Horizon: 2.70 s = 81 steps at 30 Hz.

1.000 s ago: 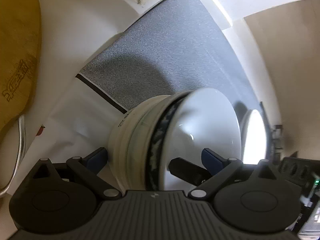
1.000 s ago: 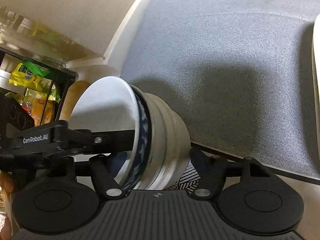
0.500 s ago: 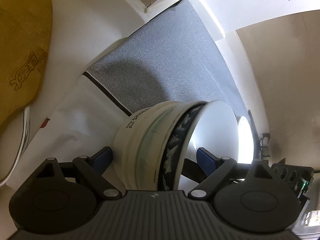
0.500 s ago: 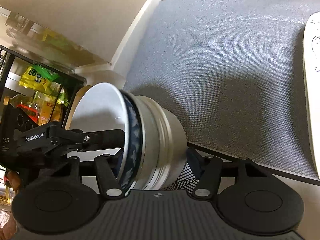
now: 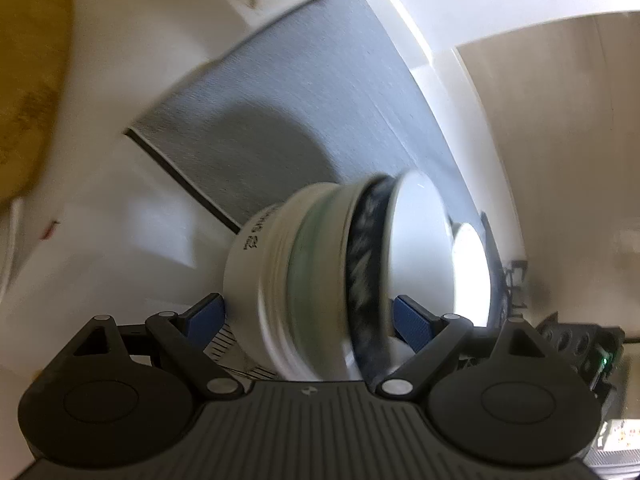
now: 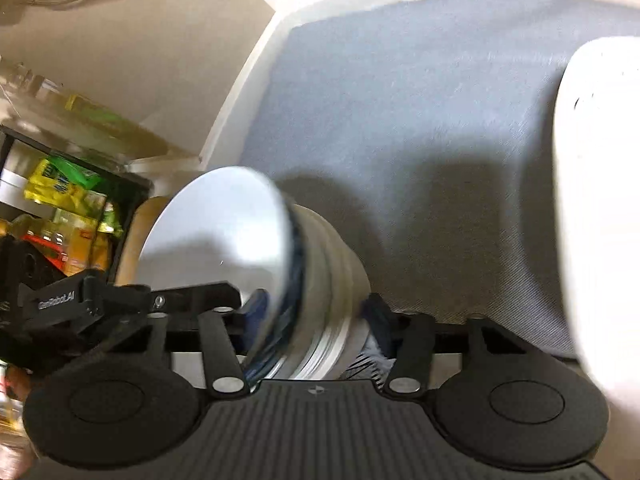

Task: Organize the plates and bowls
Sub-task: 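Lift the bowl stack with both grippers and carry it toward the floral plate, then lower the bowl stack onto the floral square plate with both grippers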

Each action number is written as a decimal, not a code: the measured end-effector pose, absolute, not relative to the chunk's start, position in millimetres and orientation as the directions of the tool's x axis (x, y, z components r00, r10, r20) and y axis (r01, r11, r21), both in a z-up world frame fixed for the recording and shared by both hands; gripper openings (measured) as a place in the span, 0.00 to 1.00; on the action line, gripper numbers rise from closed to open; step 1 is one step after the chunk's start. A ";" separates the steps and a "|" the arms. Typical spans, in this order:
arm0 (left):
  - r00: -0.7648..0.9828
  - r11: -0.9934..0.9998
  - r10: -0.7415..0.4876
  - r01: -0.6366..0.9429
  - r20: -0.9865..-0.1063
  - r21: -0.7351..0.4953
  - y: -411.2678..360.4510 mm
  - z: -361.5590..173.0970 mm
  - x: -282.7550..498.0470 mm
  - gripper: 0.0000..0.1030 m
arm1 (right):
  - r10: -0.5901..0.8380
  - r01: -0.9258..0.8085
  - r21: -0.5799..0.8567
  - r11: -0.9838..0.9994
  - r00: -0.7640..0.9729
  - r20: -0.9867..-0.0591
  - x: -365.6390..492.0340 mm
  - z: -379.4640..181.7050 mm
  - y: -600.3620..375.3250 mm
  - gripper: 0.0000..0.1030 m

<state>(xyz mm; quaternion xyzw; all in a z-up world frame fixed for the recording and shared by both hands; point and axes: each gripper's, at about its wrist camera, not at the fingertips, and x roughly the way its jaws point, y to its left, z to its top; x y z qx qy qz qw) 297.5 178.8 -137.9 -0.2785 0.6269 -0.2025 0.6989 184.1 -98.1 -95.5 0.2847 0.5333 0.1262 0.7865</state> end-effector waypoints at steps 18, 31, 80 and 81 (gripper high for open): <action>0.160 0.775 -0.624 -0.001 -0.765 -0.632 164.0 -131.5 298.0 0.90 | 0.453 0.134 0.555 0.821 0.439 -0.776 178.0 -93.6 -112.1 0.43; 0.142 0.769 -0.637 0.049 -0.758 -0.637 165.6 -126.0 304.7 0.90 | 0.389 0.144 0.508 0.849 0.479 -0.787 169.1 -82.2 -121.0 0.43; 0.039 0.695 -0.695 0.290 -0.718 -0.658 155.7 -80.0 340.3 0.90 | 0.194 0.310 0.460 0.832 0.614 -0.765 121.8 -40.9 -231.2 0.43; 0.031 0.693 -0.695 0.297 -0.719 -0.657 152.9 -80.5 340.5 0.90 | 0.186 0.320 0.458 0.830 0.614 -0.767 120.0 -41.6 -236.0 0.43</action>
